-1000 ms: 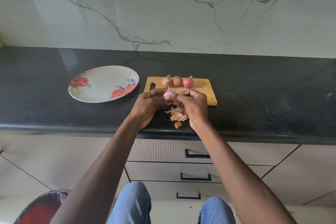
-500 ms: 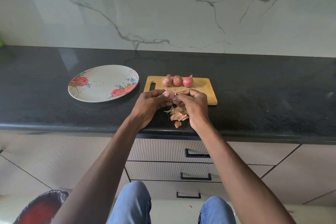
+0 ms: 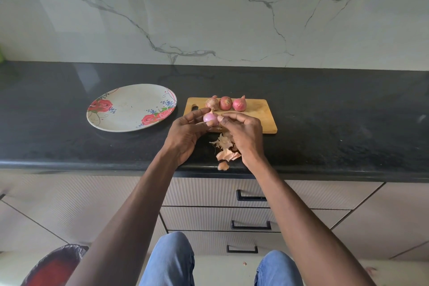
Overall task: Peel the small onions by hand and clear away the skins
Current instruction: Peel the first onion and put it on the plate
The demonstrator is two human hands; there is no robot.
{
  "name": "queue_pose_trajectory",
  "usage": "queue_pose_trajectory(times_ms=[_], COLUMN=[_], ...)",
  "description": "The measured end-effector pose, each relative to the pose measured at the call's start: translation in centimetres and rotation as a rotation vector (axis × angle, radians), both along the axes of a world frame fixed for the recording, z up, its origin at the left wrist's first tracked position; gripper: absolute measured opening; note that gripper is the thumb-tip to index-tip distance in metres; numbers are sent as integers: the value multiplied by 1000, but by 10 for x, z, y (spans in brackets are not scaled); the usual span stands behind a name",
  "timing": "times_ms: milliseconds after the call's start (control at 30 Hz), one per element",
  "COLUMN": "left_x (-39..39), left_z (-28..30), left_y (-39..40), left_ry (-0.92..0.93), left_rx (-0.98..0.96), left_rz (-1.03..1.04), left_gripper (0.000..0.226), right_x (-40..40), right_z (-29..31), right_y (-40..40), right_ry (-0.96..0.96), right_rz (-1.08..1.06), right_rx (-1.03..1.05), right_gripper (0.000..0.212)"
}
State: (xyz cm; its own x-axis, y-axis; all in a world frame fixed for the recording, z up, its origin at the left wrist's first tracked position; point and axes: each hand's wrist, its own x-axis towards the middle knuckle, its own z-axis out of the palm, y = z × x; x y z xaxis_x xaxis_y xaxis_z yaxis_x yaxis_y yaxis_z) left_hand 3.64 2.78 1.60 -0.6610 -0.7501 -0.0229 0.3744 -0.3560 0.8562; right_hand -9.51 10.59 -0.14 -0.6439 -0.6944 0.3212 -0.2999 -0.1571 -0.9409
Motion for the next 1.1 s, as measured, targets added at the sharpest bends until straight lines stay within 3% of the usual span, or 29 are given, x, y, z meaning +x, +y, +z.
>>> queue_pose_trajectory(times_ms=[233,333,500,700,967,1100], left_x=[0,0,1,0,0,1], left_z=[2,2,-2,-2,-5,-5], left_y=[2,3,-2,-1,-2,-4], left_ry=[-60,-75,-137,-137,-122,-70], left_rx=[-34,-59,-101,-116,-138,-84], left_rz=[0,8,30,38,17,-8], left_gripper=[39,40,31,39,33,40], right_x=[-1,3,11,11,13,13], right_z=[2,3,5,2,1,5], right_y=[3,2,2,-3,-5,-2], right_ry=[-179,-65,172,264,393,373], right_rz=[69,-8,-50,-104,-170,-163], right_rx=[2,35,25,44,56,55], right_gripper=[15,7,14,16,25,24])
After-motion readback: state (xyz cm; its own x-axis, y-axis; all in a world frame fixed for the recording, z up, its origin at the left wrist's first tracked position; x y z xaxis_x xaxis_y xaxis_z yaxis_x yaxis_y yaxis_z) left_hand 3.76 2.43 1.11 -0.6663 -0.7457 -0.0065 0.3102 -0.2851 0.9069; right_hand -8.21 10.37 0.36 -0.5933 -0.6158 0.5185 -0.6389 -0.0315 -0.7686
